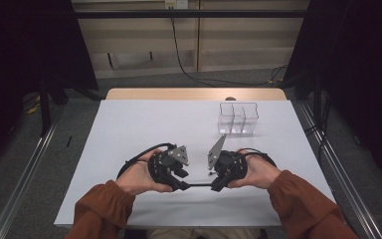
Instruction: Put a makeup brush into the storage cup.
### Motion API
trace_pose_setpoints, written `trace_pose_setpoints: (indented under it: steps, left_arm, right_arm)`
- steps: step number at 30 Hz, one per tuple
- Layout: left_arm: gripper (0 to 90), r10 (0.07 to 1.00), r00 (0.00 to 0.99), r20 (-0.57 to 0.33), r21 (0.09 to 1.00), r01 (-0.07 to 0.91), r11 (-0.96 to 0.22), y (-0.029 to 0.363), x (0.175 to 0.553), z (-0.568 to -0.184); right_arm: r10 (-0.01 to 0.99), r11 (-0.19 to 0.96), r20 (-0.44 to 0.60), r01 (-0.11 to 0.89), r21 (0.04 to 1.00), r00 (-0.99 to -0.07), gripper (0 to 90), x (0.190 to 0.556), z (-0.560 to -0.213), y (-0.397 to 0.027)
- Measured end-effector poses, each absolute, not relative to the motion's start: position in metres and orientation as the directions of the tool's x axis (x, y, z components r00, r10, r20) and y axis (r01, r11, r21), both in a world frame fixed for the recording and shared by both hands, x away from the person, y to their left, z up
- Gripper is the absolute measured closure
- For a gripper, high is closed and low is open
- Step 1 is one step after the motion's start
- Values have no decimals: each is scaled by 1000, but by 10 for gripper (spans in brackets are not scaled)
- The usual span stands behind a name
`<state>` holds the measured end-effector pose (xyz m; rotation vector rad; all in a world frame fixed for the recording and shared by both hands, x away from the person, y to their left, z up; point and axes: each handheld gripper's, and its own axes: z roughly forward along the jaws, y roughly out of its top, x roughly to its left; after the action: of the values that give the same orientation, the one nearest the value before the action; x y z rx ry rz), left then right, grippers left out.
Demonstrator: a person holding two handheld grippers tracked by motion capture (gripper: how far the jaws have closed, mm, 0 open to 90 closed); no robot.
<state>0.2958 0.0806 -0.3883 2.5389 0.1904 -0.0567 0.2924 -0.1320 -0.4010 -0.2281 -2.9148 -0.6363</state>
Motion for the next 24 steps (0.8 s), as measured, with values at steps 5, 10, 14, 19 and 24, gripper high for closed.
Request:
trace_pose_setpoints:
  steps: [5,10,14,19,24]
  left_arm:
    - [301,173,982,-72,571,183,-800,86,298,-391]
    - [112,235,970,-63,575,227,-786,93,305,-392]
    - [42,232,970,-70,615,225,-756,104,307,-390]
    - [43,266,962,-64,636,244,-732,112,306,-391]
    - [41,285,956,-71,673,257,-693,122,305,-392]
  right_arm:
    - [134,894,179,197,403,-975,840,293,-400,-137]
    - [150,887,176,211,410,-973,840,294,-400,-142]
    - [167,877,176,227,423,-970,840,294,-401,-150]
    - [199,864,166,253,436,-966,840,292,-402,-158]
    - [218,854,162,269,446,-962,840,290,-403,-165]
